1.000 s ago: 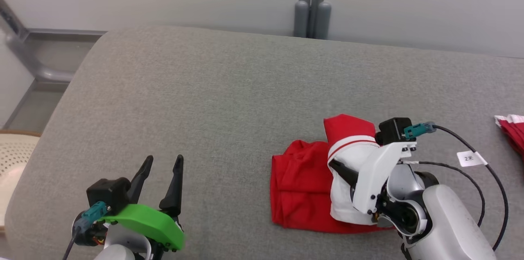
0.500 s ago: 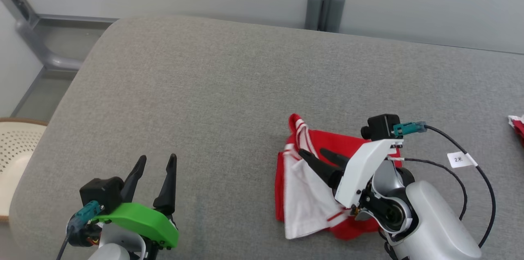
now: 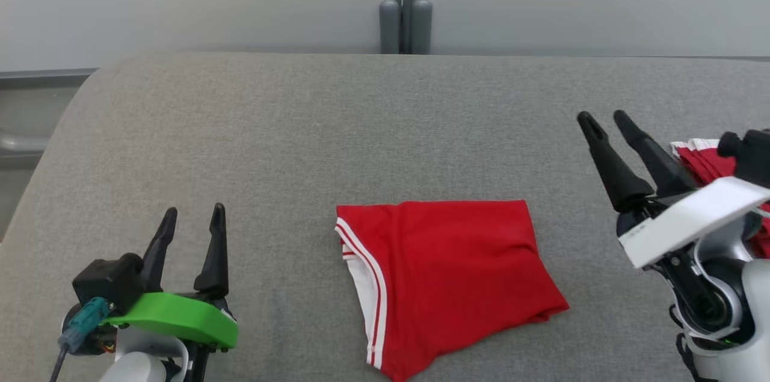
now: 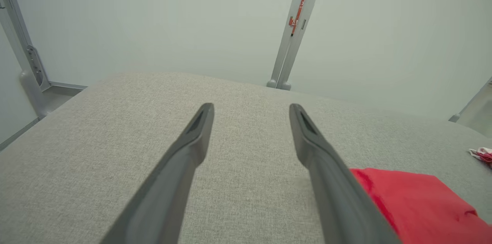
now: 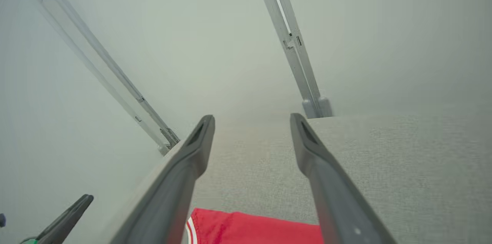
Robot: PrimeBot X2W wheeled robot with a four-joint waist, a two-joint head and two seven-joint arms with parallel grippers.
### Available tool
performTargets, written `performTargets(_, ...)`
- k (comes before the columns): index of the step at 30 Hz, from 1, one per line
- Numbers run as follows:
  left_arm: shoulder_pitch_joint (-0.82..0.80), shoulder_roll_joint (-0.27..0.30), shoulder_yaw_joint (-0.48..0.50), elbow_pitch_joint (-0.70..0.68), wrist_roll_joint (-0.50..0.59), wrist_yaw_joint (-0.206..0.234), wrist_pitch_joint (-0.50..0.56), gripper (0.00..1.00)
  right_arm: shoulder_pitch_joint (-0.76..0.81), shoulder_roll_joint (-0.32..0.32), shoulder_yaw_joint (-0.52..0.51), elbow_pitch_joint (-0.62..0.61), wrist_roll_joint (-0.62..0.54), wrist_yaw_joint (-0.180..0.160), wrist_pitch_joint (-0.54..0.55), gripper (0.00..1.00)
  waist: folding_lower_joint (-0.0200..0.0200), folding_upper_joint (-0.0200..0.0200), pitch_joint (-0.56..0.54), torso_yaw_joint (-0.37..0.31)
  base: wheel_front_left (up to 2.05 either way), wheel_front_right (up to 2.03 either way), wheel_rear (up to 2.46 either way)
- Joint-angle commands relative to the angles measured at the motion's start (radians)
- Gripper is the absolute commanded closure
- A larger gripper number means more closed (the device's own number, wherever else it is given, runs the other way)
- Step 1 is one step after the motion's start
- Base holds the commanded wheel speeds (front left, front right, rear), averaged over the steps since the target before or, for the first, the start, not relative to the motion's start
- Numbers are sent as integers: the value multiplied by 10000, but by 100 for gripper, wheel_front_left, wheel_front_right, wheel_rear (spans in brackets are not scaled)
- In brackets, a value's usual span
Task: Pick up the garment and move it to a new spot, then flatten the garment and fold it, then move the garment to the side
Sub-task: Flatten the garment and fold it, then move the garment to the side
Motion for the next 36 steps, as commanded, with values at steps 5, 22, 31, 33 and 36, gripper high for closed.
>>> performTargets(5,412,-60,559,-485,560,-16,-171,0,890,-270,-657,-493,-763,2,-1357,0,0,0,-364,-750,0,0,0)
performTargets(22,1792,-1278,2407,-609,2270,-843,-166,0,2674,-386,-175,1397,-1987,1,-4239,0,0,0,-437,-1150,0,0,0)
performTargets(31,1620,-1562,2516,-345,2567,-1251,-167,0,1705,-625,363,2176,-1601,1,-3123,0,0,0,-351,-694,0,0,0)
performTargets(33,1475,-1589,2441,-228,2603,-1352,-168,0,1035,-616,473,2722,-1532,1,-2296,0,0,0,-330,-470,0,0,0)
performTargets(36,1346,-1630,2350,-126,2615,-1419,-154,0,235,-482,608,3546,-1437,3,-1031,0,0,0,-310,-143,0,0,0)
